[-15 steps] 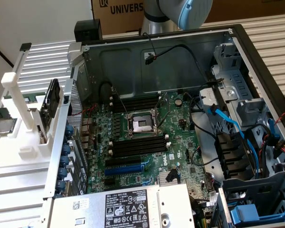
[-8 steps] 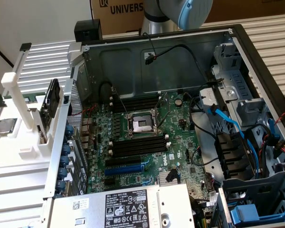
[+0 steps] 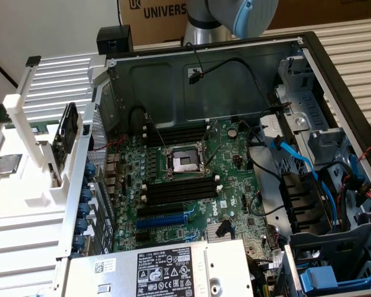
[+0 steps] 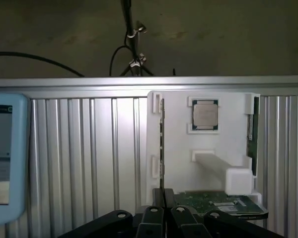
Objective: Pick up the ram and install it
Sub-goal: 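Pick up the ram and move it above insertion slot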
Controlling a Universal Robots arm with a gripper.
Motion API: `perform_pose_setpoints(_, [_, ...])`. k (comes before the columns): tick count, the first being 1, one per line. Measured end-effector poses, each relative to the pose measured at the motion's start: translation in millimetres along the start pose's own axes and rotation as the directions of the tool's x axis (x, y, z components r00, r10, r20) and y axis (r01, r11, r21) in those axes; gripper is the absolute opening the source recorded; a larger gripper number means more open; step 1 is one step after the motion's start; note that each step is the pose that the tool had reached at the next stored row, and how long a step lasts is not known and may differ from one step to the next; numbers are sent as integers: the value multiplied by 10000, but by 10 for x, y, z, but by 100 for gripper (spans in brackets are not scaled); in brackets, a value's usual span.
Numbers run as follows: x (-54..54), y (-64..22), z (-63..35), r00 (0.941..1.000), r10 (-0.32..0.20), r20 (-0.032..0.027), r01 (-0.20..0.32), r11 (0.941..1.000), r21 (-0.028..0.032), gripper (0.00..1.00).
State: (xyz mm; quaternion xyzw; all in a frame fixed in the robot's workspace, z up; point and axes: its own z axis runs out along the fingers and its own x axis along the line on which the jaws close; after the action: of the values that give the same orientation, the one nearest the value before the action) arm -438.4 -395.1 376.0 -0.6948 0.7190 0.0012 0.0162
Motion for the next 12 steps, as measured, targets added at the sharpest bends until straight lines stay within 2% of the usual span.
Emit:
perform_pose_setpoints(7, [30, -246, -164, 10000, 3, -5, -3, 9999, -134, 12])
perform_pose_setpoints(12, [55, -421, -222, 10000, 5, -8, -6, 9997, -227, 12])
